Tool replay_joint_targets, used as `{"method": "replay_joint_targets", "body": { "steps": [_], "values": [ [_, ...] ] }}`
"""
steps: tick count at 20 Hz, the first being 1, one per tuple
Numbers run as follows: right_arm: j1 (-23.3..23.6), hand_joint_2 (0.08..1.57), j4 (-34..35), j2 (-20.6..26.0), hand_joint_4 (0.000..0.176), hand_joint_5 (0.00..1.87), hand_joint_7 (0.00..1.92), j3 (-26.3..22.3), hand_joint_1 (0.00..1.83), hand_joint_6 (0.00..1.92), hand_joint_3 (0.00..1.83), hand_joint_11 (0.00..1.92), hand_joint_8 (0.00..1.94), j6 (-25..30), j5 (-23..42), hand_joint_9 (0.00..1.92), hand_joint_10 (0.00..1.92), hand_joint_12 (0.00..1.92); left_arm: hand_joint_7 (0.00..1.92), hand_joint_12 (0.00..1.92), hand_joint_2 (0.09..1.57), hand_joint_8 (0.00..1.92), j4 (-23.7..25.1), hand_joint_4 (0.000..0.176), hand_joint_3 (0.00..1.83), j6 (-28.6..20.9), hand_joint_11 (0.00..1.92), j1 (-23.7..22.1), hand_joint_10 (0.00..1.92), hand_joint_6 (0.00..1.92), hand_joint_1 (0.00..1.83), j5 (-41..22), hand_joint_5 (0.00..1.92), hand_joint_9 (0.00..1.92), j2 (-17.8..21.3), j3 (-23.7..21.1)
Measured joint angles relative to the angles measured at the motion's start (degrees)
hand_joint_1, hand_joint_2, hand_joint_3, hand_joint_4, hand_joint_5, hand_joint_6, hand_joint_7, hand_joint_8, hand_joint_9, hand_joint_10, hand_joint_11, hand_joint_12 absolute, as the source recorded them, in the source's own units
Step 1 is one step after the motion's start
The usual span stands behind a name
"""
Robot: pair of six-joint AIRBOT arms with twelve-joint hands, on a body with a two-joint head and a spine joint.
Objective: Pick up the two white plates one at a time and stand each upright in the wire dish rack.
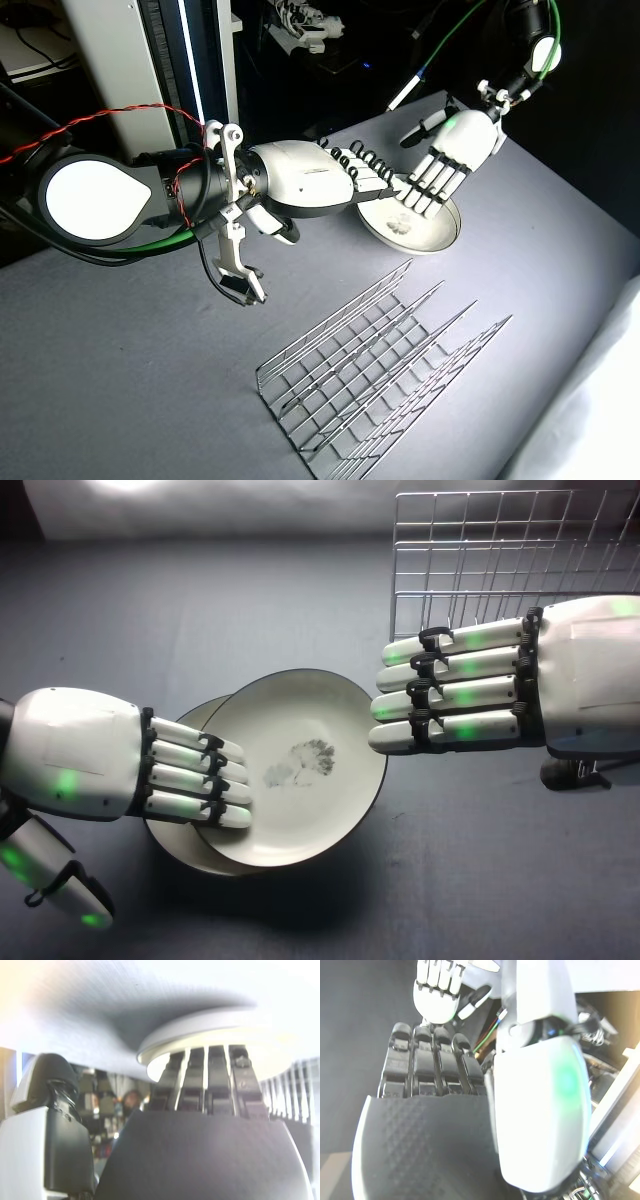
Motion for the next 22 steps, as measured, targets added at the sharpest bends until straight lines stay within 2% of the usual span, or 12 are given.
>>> {"method": "replay_joint_targets", "body": {
  "steps": [7, 12, 14, 17, 22],
  "values": [
    [-0.22, 0.89, 0.28, -0.2, 0.0, 0.0, 0.0, 0.0, 1.39, 0.0, 0.01, 0.03, 0.0, 0.0, -1.7, 0.0, 0.0, 0.03, 0.03, 0.04, 1.12, 0.01, 0.35, 0.0, 0.0, -0.52, 0.07, -1.79, 0.01, 0.0, 0.0, 1.79, 0.02, 0.04, -0.87, -2.12],
    [-0.22, 0.89, 0.35, -3.67, 0.0, 0.0, 0.0, 0.81, 1.36, 0.0, 0.01, 0.04, 0.0, 0.02, -4.28, 0.0, 0.0, 0.05, 0.01, 0.03, 1.12, 0.0, 0.52, 0.0, 0.0, -0.68, 0.03, -2.8, 0.0, 0.01, 0.0, 2.73, 0.02, 0.03, -1.68, -2.89],
    [-0.22, 0.89, 0.55, -6.14, 0.0, 0.0, 0.0, 1.44, 1.34, 0.0, 0.0, 0.0, 0.0, 0.02, -5.46, 0.0, 0.0, 0.24, 0.01, 0.03, 1.12, 0.0, 0.52, 0.0, 0.0, -0.72, 0.03, -2.93, 0.0, 0.01, 0.0, 2.75, 0.02, 0.03, -1.97, -2.62],
    [-0.22, 0.9, 0.52, -7.8, 0.0, 0.0, 0.0, 2.21, 1.33, 0.0, 0.0, 0.0, 0.0, 0.02, -6.4, 0.0, 0.0, 0.25, 0.02, 0.03, 1.13, 0.01, 0.52, 0.0, 0.0, -0.76, 0.03, -2.93, 0.0, 0.01, 0.0, 2.62, 0.03, 0.03, -2.1, -2.45],
    [-0.15, 0.94, 0.79, -12.37, 0.0, 0.06, 0.07, 5.03, 1.37, 0.01, 0.0, 0.0, 0.01, 0.02, -10.29, 0.09, 0.01, 0.5, 0.0, 0.02, 1.13, 0.0, 0.48, 0.0, 0.0, -1.25, 0.0, -3.21, 0.0, 0.0, 0.0, 2.75, 0.01, 0.0, -2.27, -2.4]
  ]
}}
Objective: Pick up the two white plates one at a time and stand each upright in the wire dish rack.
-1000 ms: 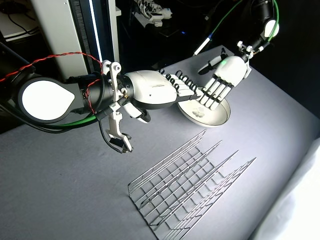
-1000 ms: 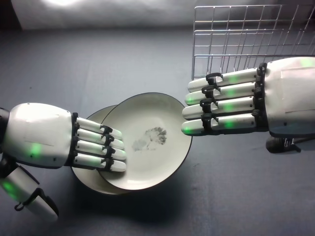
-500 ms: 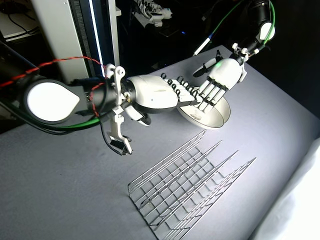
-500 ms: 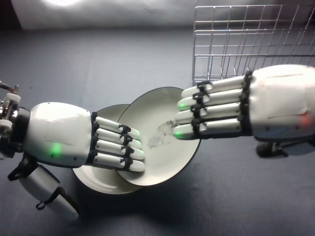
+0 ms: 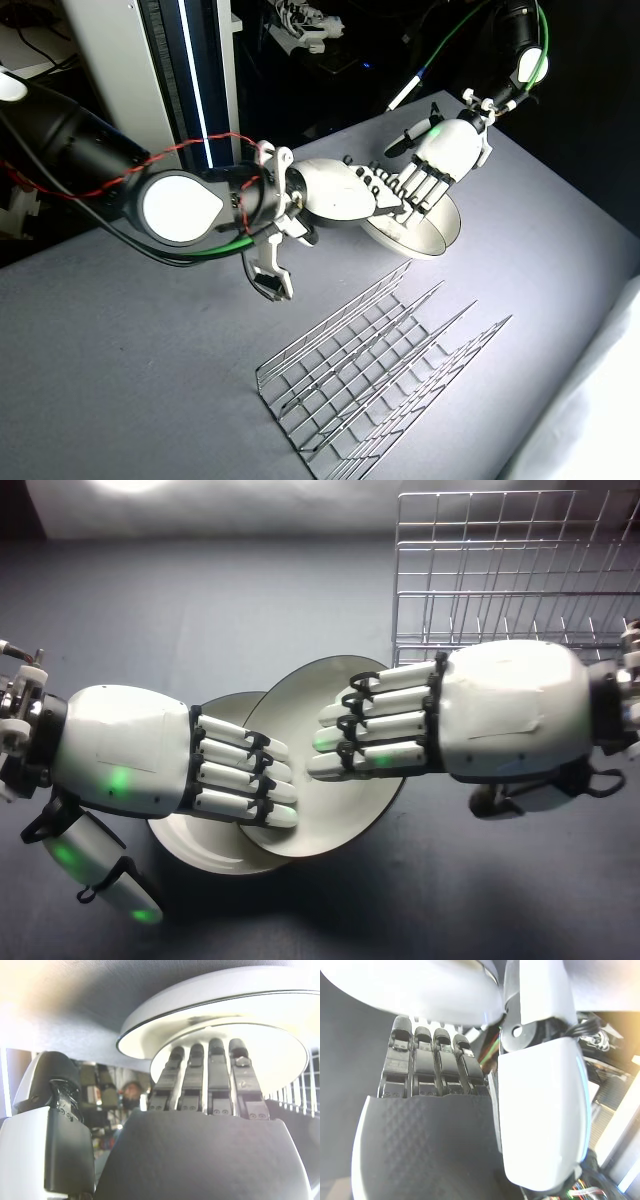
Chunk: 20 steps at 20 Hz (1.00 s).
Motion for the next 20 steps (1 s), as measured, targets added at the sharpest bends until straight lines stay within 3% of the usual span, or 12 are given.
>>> {"method": "replay_joint_targets", "body": {
  "steps": [9, 13, 14, 15, 18, 20],
  "values": [
    [1.42, 0.99, 0.31, -8.74, 0.0, 0.41, 0.41, 6.08, 1.26, 0.03, 0.0, 0.02, 0.02, 0.24, -3.54, 0.4, 0.04, 1.15, 0.01, 0.02, 1.13, 0.0, 0.04, 0.0, 0.0, -0.04, 0.01, -0.17, 0.0, 0.01, 0.0, -0.04, 0.02, 0.02, -0.28, 0.35],
    [2.1, 1.08, 1.33, -11.06, 0.0, 0.81, 0.87, 8.39, 1.29, 0.05, 0.0, 0.4, 0.03, 0.26, -2.89, 0.85, 0.08, 1.18, 0.01, 0.01, 1.12, 0.0, 0.07, 0.0, 0.0, -0.07, 0.01, -0.17, 0.0, 0.0, 0.0, 0.0, 0.01, 0.01, -0.28, 0.35],
    [2.21, 1.04, 1.57, -11.58, 0.0, 1.01, 1.29, 8.68, 1.37, 0.67, 0.01, 0.54, 0.02, 0.04, -2.38, 1.05, 0.71, 1.23, 0.01, 0.01, 1.13, 0.0, 0.02, 0.0, 0.0, -0.07, 0.03, -0.17, 0.01, 0.0, 0.0, 0.0, 0.02, 0.02, -0.39, 0.37],
    [2.25, 1.09, 1.62, -11.76, 0.0, 0.92, 1.1, 9.14, 1.37, 1.01, 0.01, 0.58, 0.6, -0.09, -2.1, 0.94, 1.09, 1.32, 0.01, 0.02, 1.13, 0.0, 0.02, 0.0, 0.0, -0.07, 0.03, -0.17, 0.01, 0.01, 0.0, 0.0, 0.02, 0.02, -0.39, 0.37],
    [2.25, 1.07, 1.4, -12.11, 0.0, 1.04, 1.15, 9.86, 1.39, 0.73, 0.0, 0.62, 0.73, -0.09, -0.79, 0.95, 1.19, 1.46, 0.01, 0.02, 1.12, 0.0, -0.13, 0.0, 0.0, -0.07, 0.03, -0.2, 0.0, 0.01, 0.0, -0.2, 0.02, 0.02, -0.39, 0.59],
    [2.25, 1.08, 1.4, -12.17, 0.0, 1.0, 1.13, 10.1, 1.39, 0.74, 0.0, 0.7, 0.79, -0.04, -0.7, 0.95, 1.2, 1.41, 0.03, 0.03, 1.12, 0.01, -0.15, 0.0, 0.0, -0.07, 0.06, -0.24, 0.01, 0.01, 0.0, -0.17, 0.04, 0.04, -0.39, 0.59]
  ]
}}
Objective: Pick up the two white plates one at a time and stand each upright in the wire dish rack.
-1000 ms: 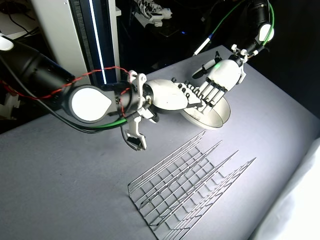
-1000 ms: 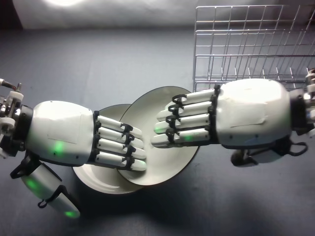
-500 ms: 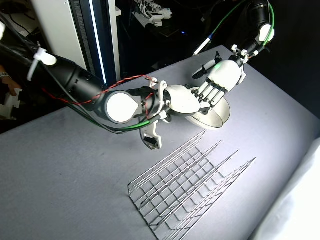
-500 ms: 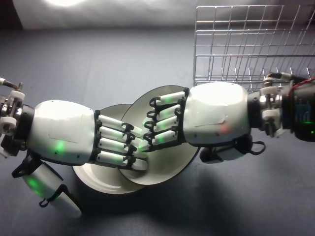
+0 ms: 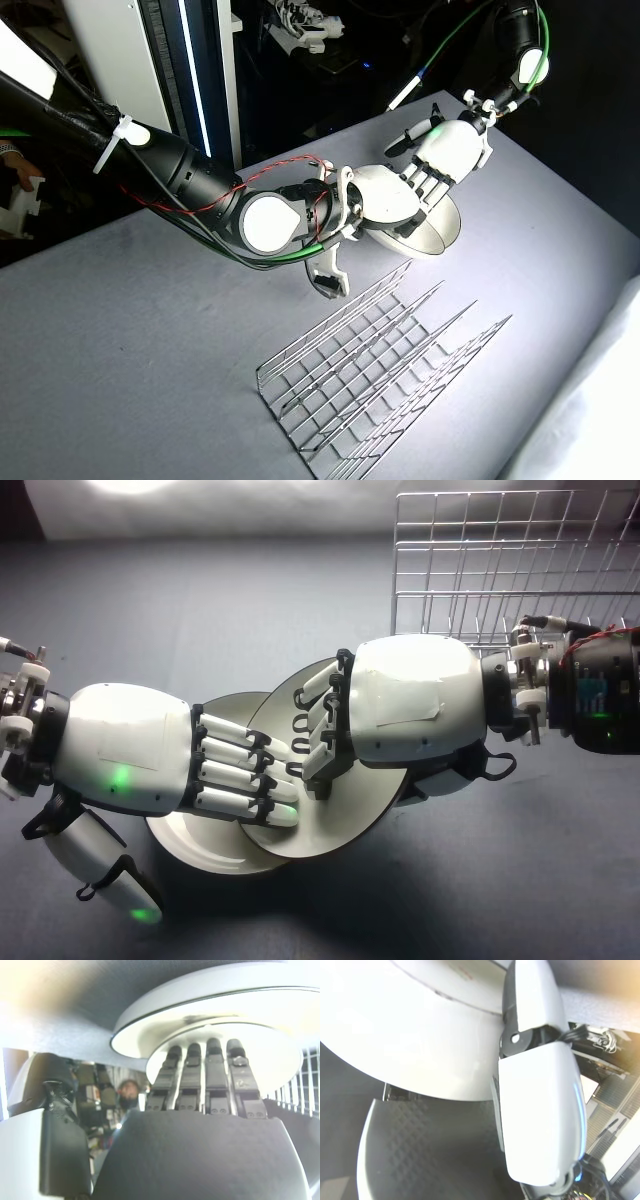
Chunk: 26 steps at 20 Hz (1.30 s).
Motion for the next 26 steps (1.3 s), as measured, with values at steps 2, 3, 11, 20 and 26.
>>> {"method": "replay_joint_targets", "body": {
  "steps": [2, 3, 11, 20, 26],
  "values": [
    [0.0, 1.06, 0.0, -0.02, 0.0, 1.07, 1.18, 0.0, 1.39, 0.62, 0.0, 0.66, 0.74, -0.02, 0.0, 0.99, 1.19, 1.51, 0.0, 0.01, 1.13, 0.0, -0.09, 0.0, 0.0, -0.24, 0.01, 0.0, 0.0, 0.0, 0.0, 0.0, 0.0, 0.0, 0.0, 0.0],
    [0.0, 1.04, 0.02, -0.04, 0.0, 1.11, 1.21, 0.09, 1.4, 0.56, 0.0, 0.68, 0.66, -0.02, 0.02, 1.01, 1.15, 1.5, 0.0, 0.01, 1.13, 0.0, -0.13, 0.0, 0.0, -0.59, 0.01, 0.0, 0.0, 0.0, 0.0, 0.04, 0.0, 0.0, 0.04, 0.0],
    [0.0, 1.07, 0.22, -0.5, 0.0, 0.99, 1.15, 0.11, 1.39, 0.82, 0.0, 0.69, 0.71, -0.17, 1.25, 0.99, 1.14, 1.44, 0.02, 0.02, 1.13, 0.01, -0.9, 0.0, 0.0, -7.1, 0.04, -4.28, 0.01, 0.01, 0.0, 0.11, 0.02, 0.03, 7.23, -2.1],
    [2.36, 1.07, 1.68, 2.49, 0.0, 0.99, 1.15, -4.39, 1.39, 0.81, 0.0, 0.69, 0.72, -0.5, 0.59, 0.99, 1.14, 1.47, 0.02, 0.03, 1.13, 0.0, -1.18, 0.0, 0.0, -15.78, 0.05, -9.9, 0.0, 0.0, 0.0, -1.2, 0.02, 0.04, 19.23, -3.63],
    [5.84, 1.06, 5.33, 6.75, 0.0, 1.02, 1.15, -10.03, 1.39, 0.77, 0.0, 0.71, 0.74, -0.57, -1.73, 0.99, 1.12, 1.45, 0.01, 0.02, 1.15, 0.0, -0.68, 0.0, 0.0, -16.5, 0.03, -10.6, 0.0, 0.0, 0.0, -3.23, 0.01, 0.02, 24.02, -3.85]
  ]
}}
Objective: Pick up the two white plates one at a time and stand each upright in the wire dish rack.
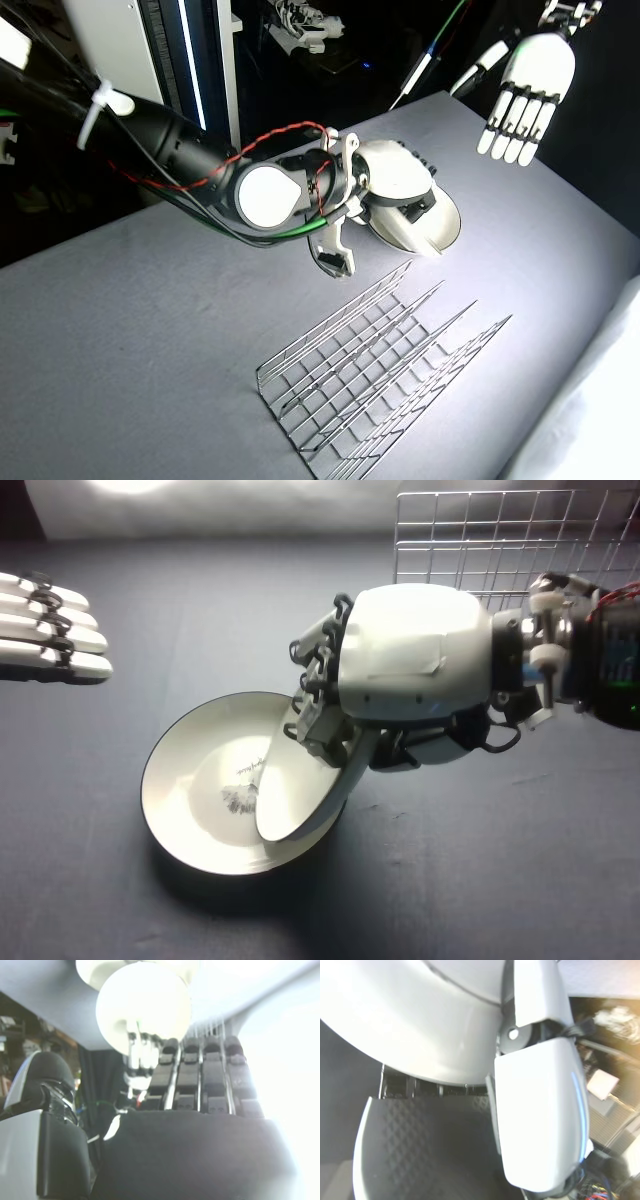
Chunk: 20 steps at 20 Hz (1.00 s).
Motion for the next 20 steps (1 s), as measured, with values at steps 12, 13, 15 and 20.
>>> {"method": "replay_joint_targets", "body": {
  "steps": [12, 13, 15, 20],
  "values": [
    [4.39, 1.07, 8.85, 7.65, 0.0, 1.0, 1.13, -10.97, 1.39, 0.86, 0.0, 0.71, 0.73, -0.09, -2.47, 0.99, 1.12, 1.42, 0.03, 0.03, 1.16, 0.01, 19.89, 0.0, 0.0, -11.19, 0.04, -25.83, 0.01, 0.01, 0.0, -4.37, 0.03, 0.04, 0.76, 2.91],
    [4.39, 1.06, 10.43, 7.87, 0.0, 1.01, 1.15, -11.15, 1.39, 0.84, 0.0, 0.71, 0.7, -0.02, -2.47, 1.0, 1.1, 1.43, 0.03, 0.03, 1.16, 0.01, 21.2, 0.0, 0.0, -11.19, 0.05, -25.83, 0.01, 0.01, 0.0, -4.85, 0.03, 0.04, 0.76, 2.89],
    [5.01, 1.07, 14.91, 8.63, 0.0, 0.99, 1.12, -11.69, 1.39, 0.89, 0.0, 0.7, 0.74, -0.22, -2.62, 0.98, 1.12, 1.44, 0.02, 0.03, 1.15, 0.01, 22.21, 0.0, 0.0, -11.23, 0.05, -25.83, 0.01, 0.01, 0.0, -5.44, 0.02, 0.03, 0.76, 2.89],
    [7.13, 1.07, 27.02, 10.08, 0.0, 1.0, 1.12, -12.76, 1.39, 0.88, 0.0, 0.73, 0.74, -0.17, -3.67, 1.0, 1.11, 1.4, 0.0, 0.02, 1.16, 0.0, 21.99, 0.0, 0.0, -11.3, 0.02, -25.73, 0.0, 0.0, 0.0, -5.42, 0.0, 0.01, 0.76, 2.84]
  ]
}}
